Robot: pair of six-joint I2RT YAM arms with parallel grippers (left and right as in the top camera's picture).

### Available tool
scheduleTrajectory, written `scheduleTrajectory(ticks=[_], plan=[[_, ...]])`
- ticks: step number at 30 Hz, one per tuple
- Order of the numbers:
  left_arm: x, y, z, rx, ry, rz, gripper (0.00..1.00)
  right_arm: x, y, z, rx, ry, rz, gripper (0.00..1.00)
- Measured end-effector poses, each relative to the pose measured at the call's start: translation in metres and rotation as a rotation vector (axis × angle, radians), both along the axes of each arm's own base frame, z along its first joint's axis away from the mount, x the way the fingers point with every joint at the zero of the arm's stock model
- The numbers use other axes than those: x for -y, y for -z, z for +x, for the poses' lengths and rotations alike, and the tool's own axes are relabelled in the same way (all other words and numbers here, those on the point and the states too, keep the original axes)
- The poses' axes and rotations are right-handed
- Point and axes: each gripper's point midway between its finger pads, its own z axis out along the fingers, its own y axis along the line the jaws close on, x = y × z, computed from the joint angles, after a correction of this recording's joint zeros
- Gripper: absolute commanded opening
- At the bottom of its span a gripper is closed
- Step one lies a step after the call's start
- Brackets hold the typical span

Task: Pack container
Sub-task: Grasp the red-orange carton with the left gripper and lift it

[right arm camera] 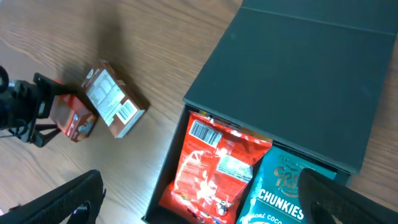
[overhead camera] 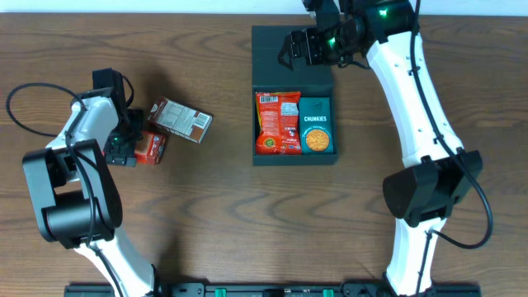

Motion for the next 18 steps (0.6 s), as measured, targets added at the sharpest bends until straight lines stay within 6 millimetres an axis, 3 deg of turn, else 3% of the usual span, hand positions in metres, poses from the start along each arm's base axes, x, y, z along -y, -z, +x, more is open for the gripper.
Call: scheduleTrajectory(ticks=[1, 5, 8, 14, 18], plan=[[-0.001, 0.0, -0.001, -0.002, 0.008, 0.0, 0.91, 0.0, 0.0, 0.0, 0.0, 0.0, 0.0, 0.99], [-0.004, 0.0, -0.001, -0.004, 0.029, -0.002, 0.69, 0.0, 0.0, 0.0, 0.001, 0.001, -0.001, 0.99], [-0.003, 0.0, 0.0, -0.004, 0.075, -0.005, 0.58, 0.002, 0.001, 0.001, 0.004, 0.006, -0.011, 0.99], [-0.002, -0.001, 0.0, -0.019, 0.159, -0.007, 0.57, 0.013, 0.001, 0.004, 0.0, 0.031, -0.022, 0.99], [-0.002, -0.017, 0.003, -0.04, 0.228, -0.009, 0.55, 0.044, -0.004, 0.014, 0.008, 0.095, -0.022, 0.99]])
